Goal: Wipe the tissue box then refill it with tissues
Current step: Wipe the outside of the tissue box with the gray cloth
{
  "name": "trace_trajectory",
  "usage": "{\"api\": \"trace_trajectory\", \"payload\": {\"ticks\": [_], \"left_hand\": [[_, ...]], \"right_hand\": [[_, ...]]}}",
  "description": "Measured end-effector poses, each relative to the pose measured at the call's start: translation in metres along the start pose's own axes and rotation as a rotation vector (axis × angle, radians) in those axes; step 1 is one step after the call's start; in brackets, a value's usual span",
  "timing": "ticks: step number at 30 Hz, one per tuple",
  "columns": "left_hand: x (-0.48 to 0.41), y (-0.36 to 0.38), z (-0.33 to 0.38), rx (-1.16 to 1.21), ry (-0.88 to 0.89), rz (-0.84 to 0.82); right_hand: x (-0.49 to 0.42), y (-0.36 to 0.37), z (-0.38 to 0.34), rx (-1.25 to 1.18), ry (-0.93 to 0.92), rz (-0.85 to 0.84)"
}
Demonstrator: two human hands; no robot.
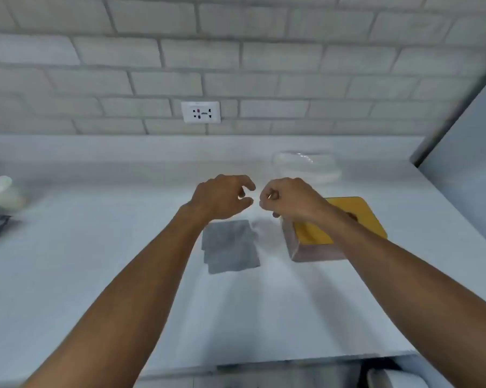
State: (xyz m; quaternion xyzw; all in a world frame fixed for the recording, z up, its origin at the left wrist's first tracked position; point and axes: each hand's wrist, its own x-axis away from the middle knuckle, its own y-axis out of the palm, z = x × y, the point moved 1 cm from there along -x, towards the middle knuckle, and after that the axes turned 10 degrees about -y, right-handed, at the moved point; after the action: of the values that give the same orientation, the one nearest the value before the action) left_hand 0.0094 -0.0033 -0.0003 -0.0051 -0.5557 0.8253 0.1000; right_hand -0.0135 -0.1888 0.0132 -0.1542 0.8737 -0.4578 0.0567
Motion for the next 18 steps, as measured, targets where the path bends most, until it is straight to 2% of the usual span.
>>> {"api": "trace_trajectory", "payload": {"ticks": [3,8,12,16,18], "left_hand": [[0.008,0.026,-0.029,-0.059,-0.069,-0.071],[0.016,0.082,-0.07,-0.059,-0.199,-0.198],[0.013,0.108,-0.08,-0.031,-0.225,-0.141],[0.002,0.115,-0.091,-0.072,-0.278,-0.091],[0.0,0.116,-0.094,-0.005,-0.307,-0.083]], "right_hand": [[-0.004,0.045,0.0,0.018,0.057,-0.07],[-0.008,0.111,0.023,0.203,0.176,-0.219],[-0.008,0.134,0.036,0.162,0.252,-0.125],[-0.009,0.144,0.046,0.137,0.253,-0.09],[-0.006,0.146,0.045,0.101,0.253,-0.076]]}}
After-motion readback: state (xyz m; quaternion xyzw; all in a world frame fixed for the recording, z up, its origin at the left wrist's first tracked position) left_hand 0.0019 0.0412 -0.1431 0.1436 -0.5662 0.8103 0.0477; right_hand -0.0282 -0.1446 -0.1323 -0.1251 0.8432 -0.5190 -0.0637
